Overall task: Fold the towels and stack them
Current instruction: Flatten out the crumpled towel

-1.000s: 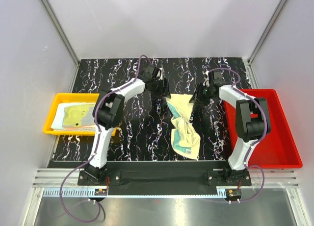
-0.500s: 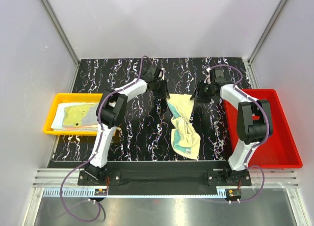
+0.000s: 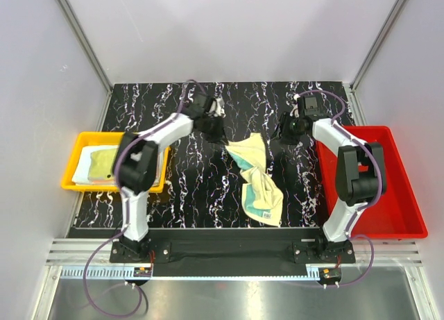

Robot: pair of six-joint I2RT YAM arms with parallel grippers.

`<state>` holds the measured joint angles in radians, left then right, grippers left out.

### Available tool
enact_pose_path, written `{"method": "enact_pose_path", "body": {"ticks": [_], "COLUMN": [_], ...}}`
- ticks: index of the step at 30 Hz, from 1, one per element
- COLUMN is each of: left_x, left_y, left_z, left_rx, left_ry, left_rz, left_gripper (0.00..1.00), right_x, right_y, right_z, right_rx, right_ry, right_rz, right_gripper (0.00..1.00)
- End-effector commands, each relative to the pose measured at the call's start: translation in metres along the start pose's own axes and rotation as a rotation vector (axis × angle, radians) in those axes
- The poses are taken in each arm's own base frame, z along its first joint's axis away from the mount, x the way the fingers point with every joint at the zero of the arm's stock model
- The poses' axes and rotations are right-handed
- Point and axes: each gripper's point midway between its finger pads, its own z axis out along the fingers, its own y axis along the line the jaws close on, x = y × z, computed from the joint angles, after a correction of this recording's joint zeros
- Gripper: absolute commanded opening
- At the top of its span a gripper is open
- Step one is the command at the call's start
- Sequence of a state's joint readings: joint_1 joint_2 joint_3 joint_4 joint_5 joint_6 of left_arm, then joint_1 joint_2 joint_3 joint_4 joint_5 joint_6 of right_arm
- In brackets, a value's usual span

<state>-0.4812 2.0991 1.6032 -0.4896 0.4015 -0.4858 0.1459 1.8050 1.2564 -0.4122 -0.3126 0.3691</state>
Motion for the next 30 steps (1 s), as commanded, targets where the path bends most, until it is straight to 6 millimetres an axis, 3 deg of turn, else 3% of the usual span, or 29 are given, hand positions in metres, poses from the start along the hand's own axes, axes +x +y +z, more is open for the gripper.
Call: {"method": "enact_pose_path", "body": {"ticks": [1,3,8,17,21,24,26,28,29,30], "left_x": [-0.032,-0.024,-0.005,0.000,-0.003,-0.006,-0.005,-0.009,-0.003,-0.009], "left_y": [0.016,0.032,0.073,0.096,0.095,0.086,0.074,0.059,0.048,0.033], "left_z": [-0.070,-0.066,-0.055,-0.055,-0.058,-0.059,-0.060,-0.061,-0.060,-0.065], "left_rx": [-0.035,-0.049,-0.136,-0.233,-0.222,-0.176,-0.122,-0.063,-0.012,0.028], "left_ry": [-0.175,-0.144,-0.090,-0.069,-0.072,-0.086,-0.092,-0.112,-0.097,-0.131], "left_rz": [-0.001,-0.015,-0.046,-0.027,-0.011,0.005,0.022,0.045,0.037,0.057], "left_gripper": [0.00,0.00,0.00,0.00,0.00,0.00,0.00,0.00,0.00,0.00], "right_x": [-0.021,-0.027,-0.030,-0.016,-0.005,0.002,0.003,0.000,-0.003,0.000], "right_y": [0.018,0.026,0.054,0.112,0.133,0.134,0.131,0.127,0.124,0.116], "right_z": [-0.019,-0.015,0.016,0.083,0.099,0.113,0.115,0.109,0.104,0.097], "right_rx": [-0.037,-0.066,-0.198,-0.403,-0.454,-0.444,-0.438,-0.398,-0.376,-0.333], "right_ry": [-0.074,-0.069,-0.039,0.100,0.105,0.134,0.129,0.098,0.085,0.098], "right_rz": [-0.038,-0.040,-0.097,-0.186,-0.226,-0.220,-0.218,-0.219,-0.223,-0.209], "right_gripper": [0.52,0.52,0.51,0.49,0.51,0.51,0.46,0.31,0.12,0.08]}}
